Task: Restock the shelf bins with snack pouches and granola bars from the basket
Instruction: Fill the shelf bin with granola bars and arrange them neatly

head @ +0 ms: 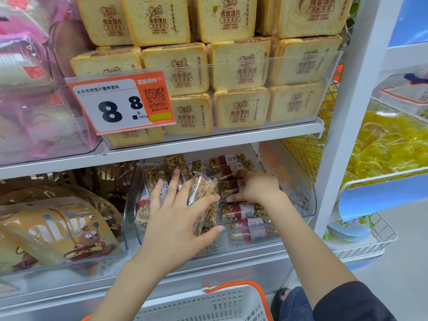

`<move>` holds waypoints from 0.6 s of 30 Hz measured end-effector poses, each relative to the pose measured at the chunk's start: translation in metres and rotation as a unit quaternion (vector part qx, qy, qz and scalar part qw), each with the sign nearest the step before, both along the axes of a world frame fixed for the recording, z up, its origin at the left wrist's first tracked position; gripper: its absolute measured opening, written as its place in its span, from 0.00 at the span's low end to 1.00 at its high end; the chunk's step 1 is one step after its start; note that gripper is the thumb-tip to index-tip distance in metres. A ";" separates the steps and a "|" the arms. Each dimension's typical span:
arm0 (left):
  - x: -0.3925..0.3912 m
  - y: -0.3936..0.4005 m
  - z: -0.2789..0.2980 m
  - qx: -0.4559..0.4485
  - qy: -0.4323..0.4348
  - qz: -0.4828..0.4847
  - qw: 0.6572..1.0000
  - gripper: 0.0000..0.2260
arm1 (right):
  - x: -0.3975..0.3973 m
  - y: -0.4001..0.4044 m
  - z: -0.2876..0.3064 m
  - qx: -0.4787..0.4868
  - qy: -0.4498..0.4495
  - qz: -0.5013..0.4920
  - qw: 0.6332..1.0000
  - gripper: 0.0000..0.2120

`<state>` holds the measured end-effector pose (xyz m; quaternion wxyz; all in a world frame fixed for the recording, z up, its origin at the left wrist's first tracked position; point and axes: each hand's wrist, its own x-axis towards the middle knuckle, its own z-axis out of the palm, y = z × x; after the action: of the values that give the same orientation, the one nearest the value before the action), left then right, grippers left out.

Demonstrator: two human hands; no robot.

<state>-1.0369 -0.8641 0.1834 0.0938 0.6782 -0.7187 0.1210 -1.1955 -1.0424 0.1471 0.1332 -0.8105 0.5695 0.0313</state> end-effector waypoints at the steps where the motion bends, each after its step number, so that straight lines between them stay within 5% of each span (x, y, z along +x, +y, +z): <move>1: 0.000 0.000 0.000 -0.001 -0.001 0.000 1.000 0.23 | -0.005 0.000 0.003 -0.008 -0.019 -0.003 1.000 0.36; 7: 0.000 0.000 -0.001 -0.003 -0.004 0.000 1.000 0.23 | -0.008 0.005 0.002 -0.082 -0.032 0.024 0.996 0.26; 14: 0.000 -0.001 -0.003 -0.007 -0.005 0.002 1.000 0.23 | -0.012 -0.001 0.007 0.008 -0.129 -0.059 0.990 0.53; 18: 0.001 -0.001 -0.003 -0.007 -0.008 0.000 1.000 0.23 | -0.012 0.000 0.006 0.068 -0.113 -0.028 0.991 0.50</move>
<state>-1.0361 -0.8655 0.1803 0.0930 0.6768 -0.7184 0.1311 -1.2075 -1.0424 0.1526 0.2520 -0.7820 0.5695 -0.0255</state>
